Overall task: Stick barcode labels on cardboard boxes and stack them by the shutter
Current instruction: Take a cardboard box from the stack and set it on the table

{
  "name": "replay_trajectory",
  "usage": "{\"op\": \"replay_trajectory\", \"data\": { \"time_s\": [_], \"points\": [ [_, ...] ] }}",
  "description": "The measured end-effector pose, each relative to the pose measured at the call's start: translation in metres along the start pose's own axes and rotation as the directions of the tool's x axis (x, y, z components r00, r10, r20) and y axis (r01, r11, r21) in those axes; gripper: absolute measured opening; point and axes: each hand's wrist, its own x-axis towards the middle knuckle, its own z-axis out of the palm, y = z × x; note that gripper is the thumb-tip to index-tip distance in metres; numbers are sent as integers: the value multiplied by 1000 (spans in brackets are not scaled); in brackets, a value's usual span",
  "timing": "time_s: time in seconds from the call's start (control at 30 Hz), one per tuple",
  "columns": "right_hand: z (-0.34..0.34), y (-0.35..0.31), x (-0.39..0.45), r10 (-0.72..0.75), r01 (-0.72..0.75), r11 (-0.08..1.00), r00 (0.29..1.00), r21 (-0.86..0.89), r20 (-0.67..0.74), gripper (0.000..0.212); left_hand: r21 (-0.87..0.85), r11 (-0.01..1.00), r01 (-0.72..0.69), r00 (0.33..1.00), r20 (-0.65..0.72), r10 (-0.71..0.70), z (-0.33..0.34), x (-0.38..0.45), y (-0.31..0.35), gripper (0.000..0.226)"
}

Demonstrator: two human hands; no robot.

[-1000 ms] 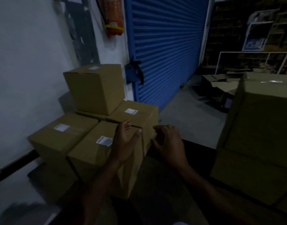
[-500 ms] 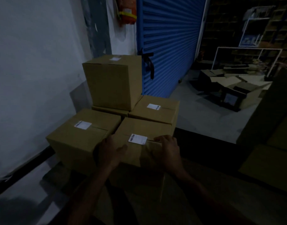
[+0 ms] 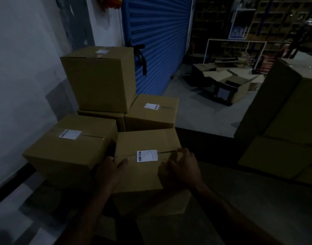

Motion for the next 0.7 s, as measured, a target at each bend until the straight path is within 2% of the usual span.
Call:
{"op": "replay_trajectory", "data": {
  "time_s": [0.27,0.4,0.57,0.7],
  "points": [
    [-71,44,-36,92,-92,996,961,10,-259,63,-96,992,-85,996,-35,82,38,-79,53,53],
    [-123,86,-60,139,-153,988,934,-18,-328,57,-96,989,-114,991,63,120,77,-118,91,61],
    [-198,153,-108,220,-248,968,905,-30,-365,46,-94,974,-205,961,170,219,134,-190,144,57],
    [-248,205,-141,287,-332,943,856,-32,-430,51,-103,962,-252,928,257,270,185,-237,173,61]
  ]
}}
